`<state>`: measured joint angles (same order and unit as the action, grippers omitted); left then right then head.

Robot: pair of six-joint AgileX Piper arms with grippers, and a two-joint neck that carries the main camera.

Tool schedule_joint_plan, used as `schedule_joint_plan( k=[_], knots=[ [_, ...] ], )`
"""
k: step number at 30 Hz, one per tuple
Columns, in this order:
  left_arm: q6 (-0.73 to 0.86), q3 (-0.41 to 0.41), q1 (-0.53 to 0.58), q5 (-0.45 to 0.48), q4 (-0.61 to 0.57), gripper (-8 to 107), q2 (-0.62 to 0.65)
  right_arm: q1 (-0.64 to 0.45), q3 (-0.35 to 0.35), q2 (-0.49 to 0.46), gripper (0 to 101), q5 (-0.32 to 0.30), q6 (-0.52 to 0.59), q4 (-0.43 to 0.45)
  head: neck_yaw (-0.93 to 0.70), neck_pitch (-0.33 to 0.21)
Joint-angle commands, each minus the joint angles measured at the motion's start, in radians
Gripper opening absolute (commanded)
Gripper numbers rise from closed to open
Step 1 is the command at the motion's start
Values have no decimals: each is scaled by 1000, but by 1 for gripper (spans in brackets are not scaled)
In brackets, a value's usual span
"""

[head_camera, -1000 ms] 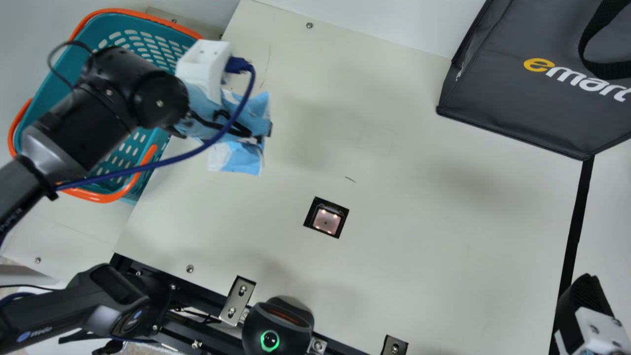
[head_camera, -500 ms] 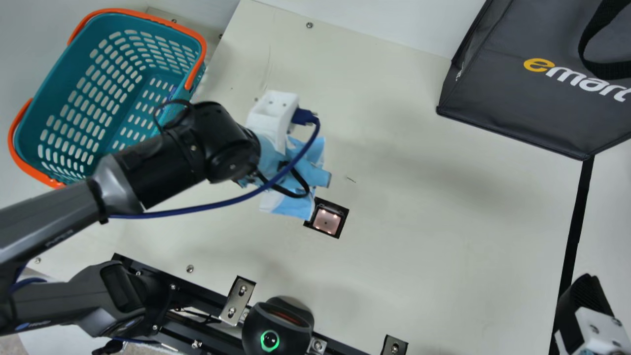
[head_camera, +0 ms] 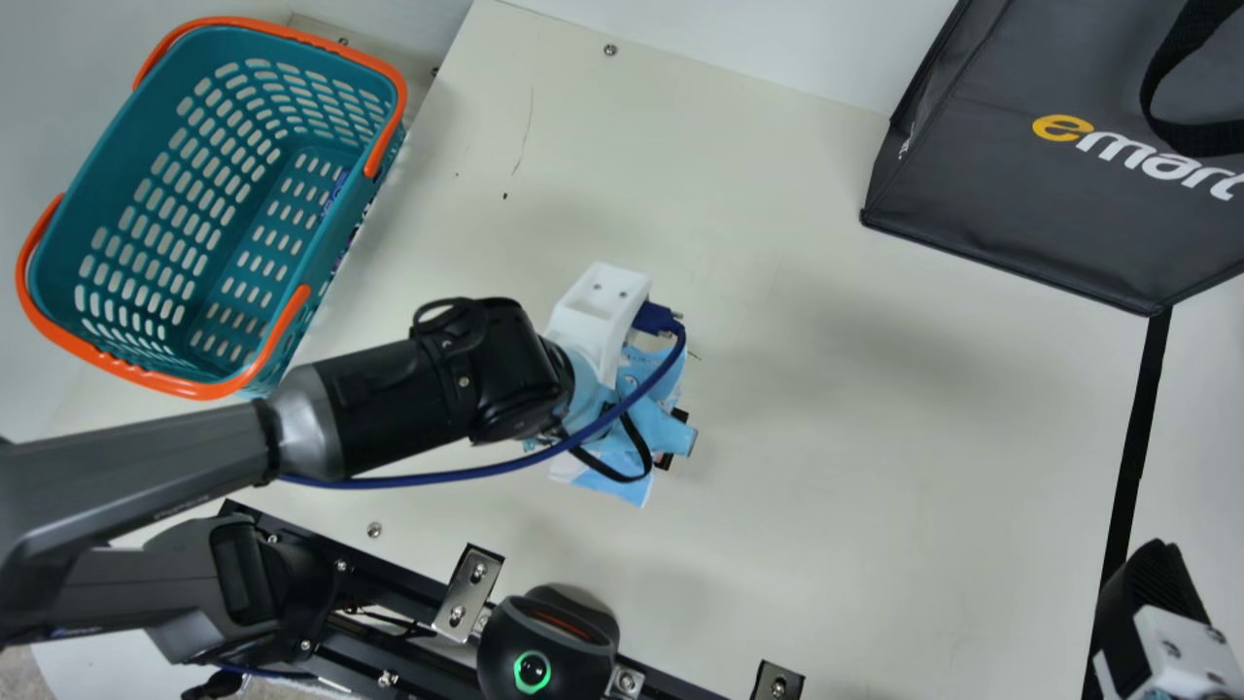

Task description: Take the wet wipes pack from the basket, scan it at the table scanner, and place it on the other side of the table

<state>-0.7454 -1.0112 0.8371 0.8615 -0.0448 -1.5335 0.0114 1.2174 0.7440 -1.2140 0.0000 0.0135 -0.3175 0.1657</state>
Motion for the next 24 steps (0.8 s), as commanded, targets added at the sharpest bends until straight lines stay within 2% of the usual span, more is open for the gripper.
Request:
schedule_joint_plan(
  k=[1, 19, 24],
  knots=[
    [2, 11, 7, -12, 3, -1, -4, 0, 0, 0, 95, 0, 0, 0, -4, -27],
    [46, 44, -2, -73, -6, 59, -48, 0, 0, 0, 95, 0, 0, 0, -4, -27],
    [67, 41, -24, -76, -14, 75, -24, 0, 0, 0, 95, 0, 0, 0, -4, -27]
  ],
)
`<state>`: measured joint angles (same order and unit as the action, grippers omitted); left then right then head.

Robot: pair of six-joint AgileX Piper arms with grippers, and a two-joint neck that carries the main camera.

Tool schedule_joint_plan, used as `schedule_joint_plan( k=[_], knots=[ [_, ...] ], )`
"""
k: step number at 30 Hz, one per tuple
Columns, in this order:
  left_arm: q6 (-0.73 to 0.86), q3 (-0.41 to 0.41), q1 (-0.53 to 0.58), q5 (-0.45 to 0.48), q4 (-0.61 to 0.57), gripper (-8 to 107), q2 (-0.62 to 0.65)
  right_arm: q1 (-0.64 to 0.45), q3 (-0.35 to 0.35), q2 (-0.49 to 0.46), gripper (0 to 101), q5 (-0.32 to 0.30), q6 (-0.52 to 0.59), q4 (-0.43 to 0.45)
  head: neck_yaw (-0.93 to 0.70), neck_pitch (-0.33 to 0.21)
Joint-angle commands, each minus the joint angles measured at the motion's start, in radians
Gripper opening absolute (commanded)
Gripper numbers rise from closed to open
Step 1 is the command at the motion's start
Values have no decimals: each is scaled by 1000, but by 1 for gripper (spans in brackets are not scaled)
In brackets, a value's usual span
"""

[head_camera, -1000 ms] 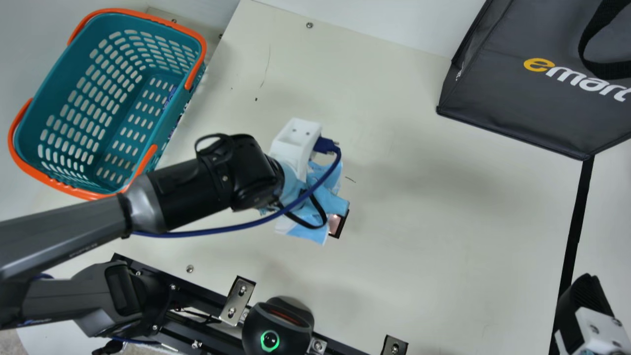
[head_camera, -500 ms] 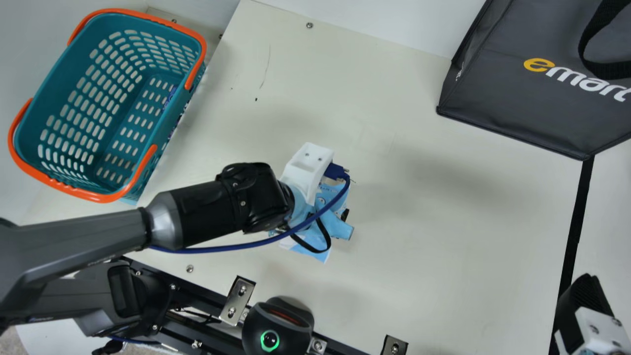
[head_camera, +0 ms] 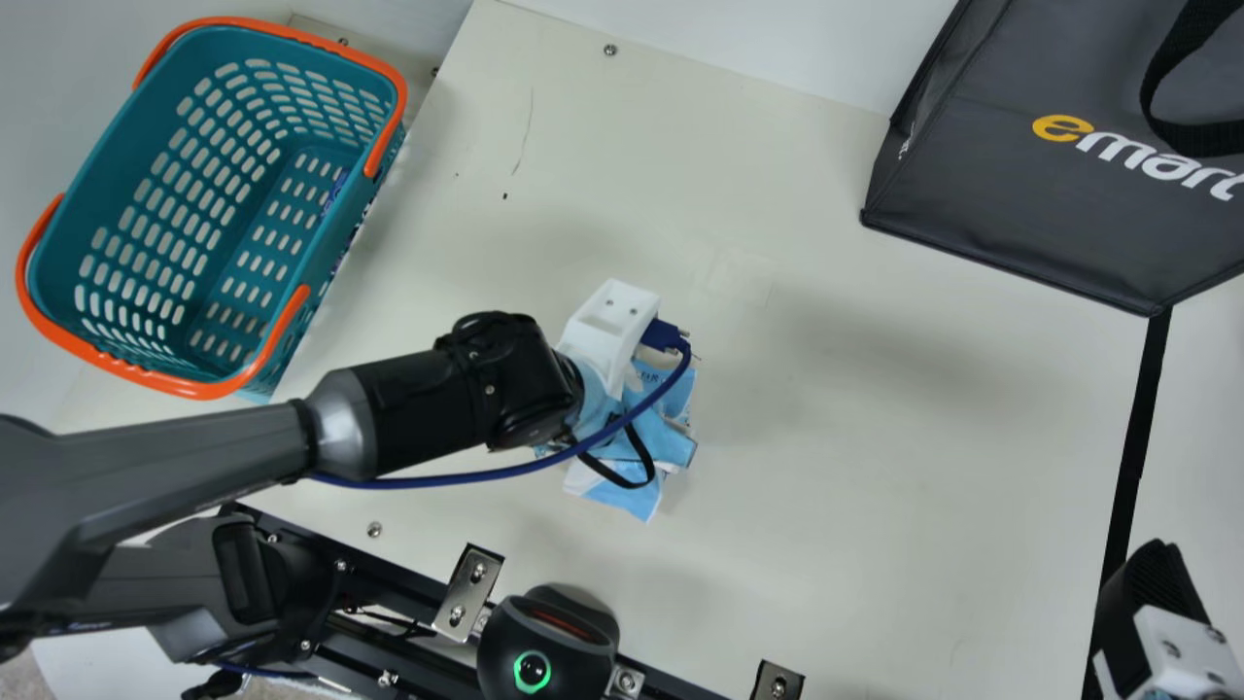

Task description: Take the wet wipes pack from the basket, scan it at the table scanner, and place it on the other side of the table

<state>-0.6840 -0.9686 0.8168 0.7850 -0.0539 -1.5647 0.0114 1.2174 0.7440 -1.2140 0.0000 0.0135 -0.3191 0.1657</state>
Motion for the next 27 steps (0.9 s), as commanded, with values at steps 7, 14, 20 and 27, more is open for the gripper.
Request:
schedule_joint_plan(
  k=[7, 14, 20, 27],
  knots=[
    [134, 8, -106, -25, -112, 90, 105, 0, 0, 0, 95, -2, 0, 0, -2, -27],
    [364, 38, -284, -5, -261, 90, 205, 0, 0, 0, 95, -2, 0, 0, -2, -27],
    [574, 51, -441, 33, -347, 90, 277, 0, 0, 0, 95, -2, 0, 0, -2, -27],
    [753, 53, -592, 85, -391, 90, 315, 0, 0, 0, 95, -2, 0, 0, 137, -27]
  ],
)
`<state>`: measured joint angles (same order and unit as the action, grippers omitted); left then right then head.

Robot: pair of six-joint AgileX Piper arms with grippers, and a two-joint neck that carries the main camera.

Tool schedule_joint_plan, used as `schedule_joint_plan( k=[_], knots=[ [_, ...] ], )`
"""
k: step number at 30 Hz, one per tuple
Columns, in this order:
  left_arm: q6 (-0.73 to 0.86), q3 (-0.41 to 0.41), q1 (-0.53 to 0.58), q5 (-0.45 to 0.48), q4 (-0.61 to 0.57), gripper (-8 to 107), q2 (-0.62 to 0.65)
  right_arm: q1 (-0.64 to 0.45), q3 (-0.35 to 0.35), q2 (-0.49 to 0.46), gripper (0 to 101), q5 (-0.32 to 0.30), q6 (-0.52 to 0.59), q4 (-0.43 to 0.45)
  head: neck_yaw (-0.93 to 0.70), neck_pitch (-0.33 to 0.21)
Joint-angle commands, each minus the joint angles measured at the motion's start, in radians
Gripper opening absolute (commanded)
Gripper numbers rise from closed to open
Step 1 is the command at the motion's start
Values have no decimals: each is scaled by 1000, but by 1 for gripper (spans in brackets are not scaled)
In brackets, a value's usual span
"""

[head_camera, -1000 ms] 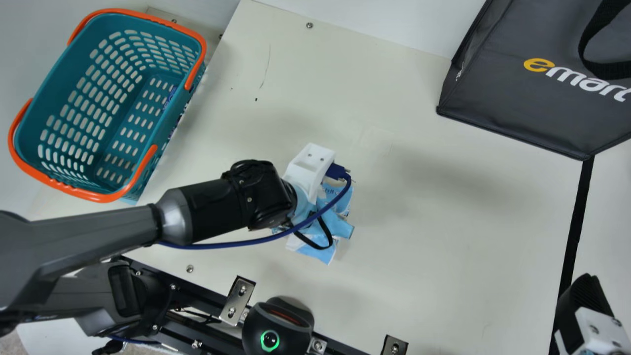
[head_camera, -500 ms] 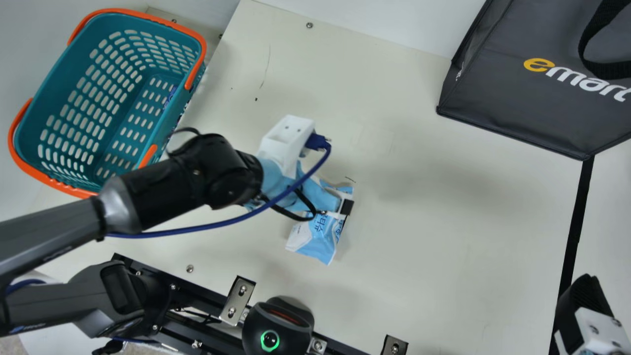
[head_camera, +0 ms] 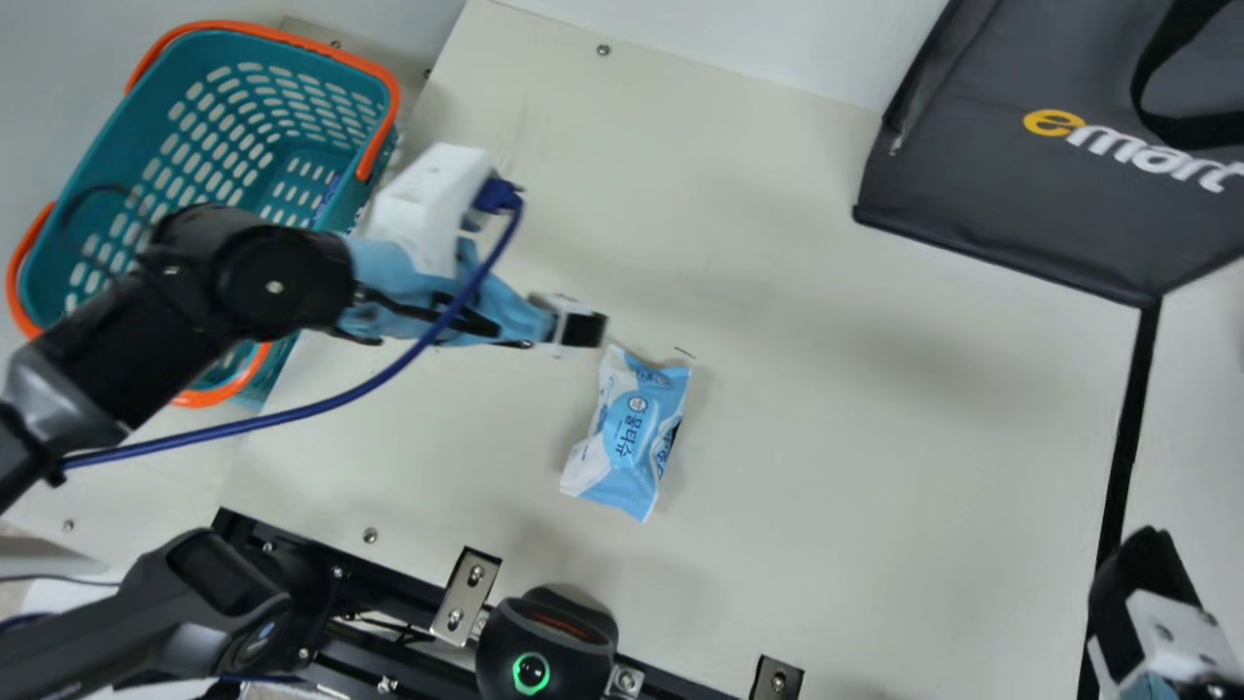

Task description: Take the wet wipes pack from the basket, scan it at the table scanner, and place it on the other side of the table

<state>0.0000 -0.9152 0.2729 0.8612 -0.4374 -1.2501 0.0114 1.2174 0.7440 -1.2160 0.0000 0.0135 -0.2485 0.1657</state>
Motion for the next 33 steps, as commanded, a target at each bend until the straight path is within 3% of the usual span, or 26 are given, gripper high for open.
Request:
schedule_joint_plan(
  k=[1, 9, 14, 15, 33],
  knots=[
    [86, -1, -65, 16, -10, 90, 4, 0, 0, 0, 95, 0, 0, 0, 90, -27],
    [179, -7, -159, 64, 13, 90, 21, 0, 0, 0, 95, 0, 0, 0, 276, -27],
    [159, -12, -162, 64, 115, 90, 34, 0, 0, 0, 95, 1, 0, 0, 276, -27],
    [168, -10, -163, 65, 74, 90, 33, 0, 0, 0, 95, 1, 0, 0, 276, -27],
    [120, -18, -111, 75, 141, 90, 26, 0, 0, 0, 95, 1, 0, 0, 276, -27]
  ],
)
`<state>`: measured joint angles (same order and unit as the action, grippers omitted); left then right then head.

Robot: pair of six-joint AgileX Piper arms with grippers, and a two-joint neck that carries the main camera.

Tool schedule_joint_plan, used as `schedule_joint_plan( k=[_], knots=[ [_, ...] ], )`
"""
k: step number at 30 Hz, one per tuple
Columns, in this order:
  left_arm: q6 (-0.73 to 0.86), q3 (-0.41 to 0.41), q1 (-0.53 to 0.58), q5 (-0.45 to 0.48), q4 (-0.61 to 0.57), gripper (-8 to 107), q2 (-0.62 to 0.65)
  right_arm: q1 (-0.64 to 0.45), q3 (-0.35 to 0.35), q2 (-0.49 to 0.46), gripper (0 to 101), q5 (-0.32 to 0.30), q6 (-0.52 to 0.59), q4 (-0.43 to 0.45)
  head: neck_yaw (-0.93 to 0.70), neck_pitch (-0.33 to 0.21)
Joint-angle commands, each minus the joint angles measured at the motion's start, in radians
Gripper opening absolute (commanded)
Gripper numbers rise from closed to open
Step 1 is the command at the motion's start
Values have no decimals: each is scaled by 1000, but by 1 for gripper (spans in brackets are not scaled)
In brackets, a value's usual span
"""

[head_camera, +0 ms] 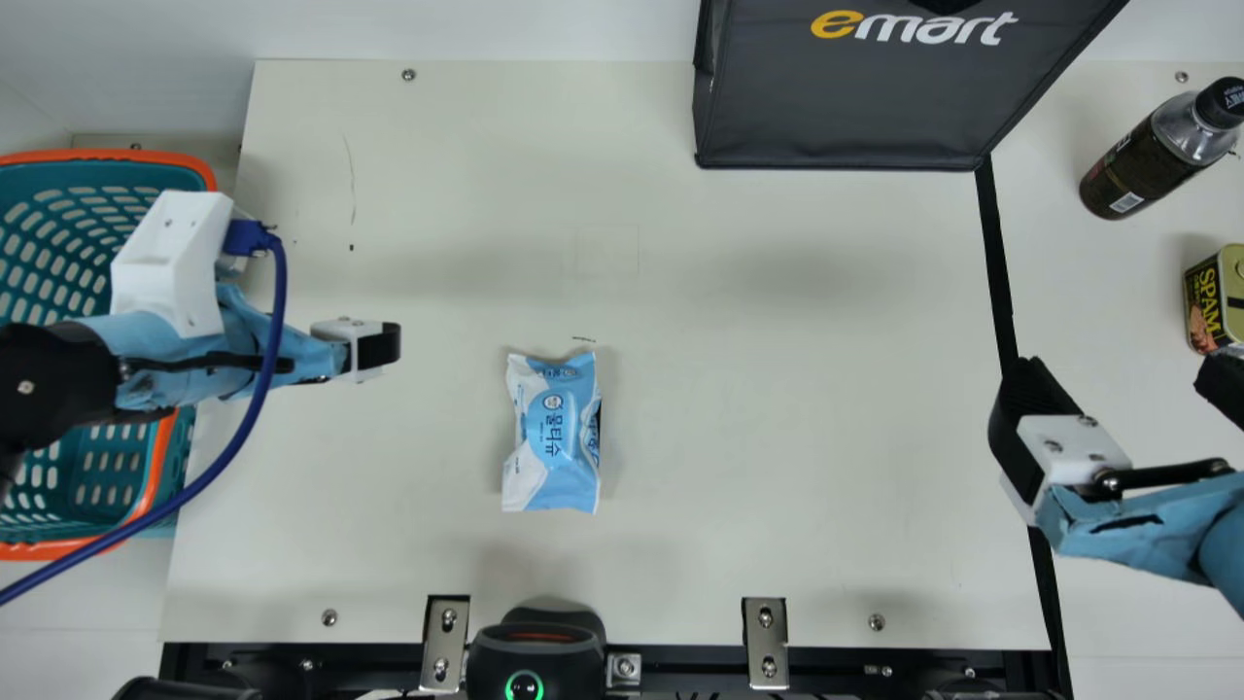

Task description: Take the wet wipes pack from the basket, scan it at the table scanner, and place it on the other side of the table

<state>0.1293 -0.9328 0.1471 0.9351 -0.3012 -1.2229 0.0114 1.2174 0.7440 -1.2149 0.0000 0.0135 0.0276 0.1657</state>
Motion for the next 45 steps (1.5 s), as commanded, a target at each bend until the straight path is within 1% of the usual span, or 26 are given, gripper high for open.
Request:
schedule_joint_plan(
  k=[1, 8, 16, 29, 36, 43, 44, 45],
  knots=[
    [-22, -2, 31, 2, 11, 90, -3, 0, 0, 0, 95, 0, 0, 0, 0, -27],
    [-153, -14, 165, -8, 58, 90, -21, 0, 0, 0, 95, 0, 0, 0, 0, -27],
    [-321, -52, 315, -23, 116, 90, -60, 0, 0, 0, 95, 0, 0, 0, 0, -27],
    [-628, -120, 520, -23, 269, 90, -142, 0, 0, 0, 95, -1, 0, 0, 0, -27],
    [-782, -150, 623, -7, 361, 43, -181, 0, 0, 0, 95, -1, 0, 0, 0, -27],
    [-889, -176, 694, 17, 414, -3, -209, 0, 0, 0, 95, -1, 0, 0, 0, -27],
    [-903, -179, 702, 21, 419, -8, -213, 0, 0, 0, 95, -1, 0, 0, 0, -27],
    [-916, -182, 709, 25, 424, -8, -217, 0, 0, 0, 95, -1, 0, 0, 0, -27]
  ],
)
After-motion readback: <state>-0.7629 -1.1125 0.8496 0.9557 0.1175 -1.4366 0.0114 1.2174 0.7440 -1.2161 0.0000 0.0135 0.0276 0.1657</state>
